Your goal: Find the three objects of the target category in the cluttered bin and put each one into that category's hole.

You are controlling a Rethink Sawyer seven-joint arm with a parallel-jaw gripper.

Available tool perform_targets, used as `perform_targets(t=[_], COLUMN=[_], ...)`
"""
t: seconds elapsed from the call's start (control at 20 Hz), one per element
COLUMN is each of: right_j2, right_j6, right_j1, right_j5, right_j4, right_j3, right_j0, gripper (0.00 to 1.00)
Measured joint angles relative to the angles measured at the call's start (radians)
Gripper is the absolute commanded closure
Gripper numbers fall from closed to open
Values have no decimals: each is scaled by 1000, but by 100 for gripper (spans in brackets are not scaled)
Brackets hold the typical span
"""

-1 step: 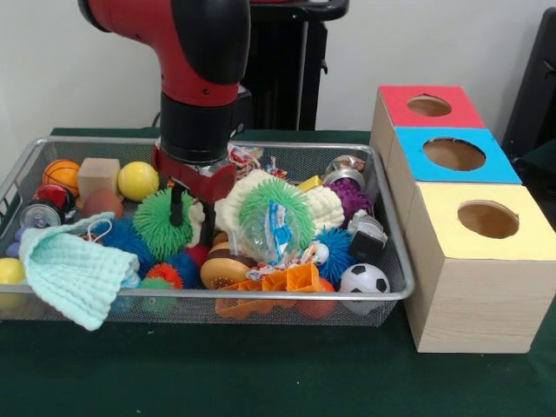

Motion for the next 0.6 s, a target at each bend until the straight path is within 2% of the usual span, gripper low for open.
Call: perform_targets(t=[0.35,0.6], right_j2=[-4,-7], right_j6=[0,0], right_j1=[-18,-11], right_j5=[0,0], right_j4=[0,-21], right_j3=[30,19], right_j0=[16,36], gripper=[0,0])
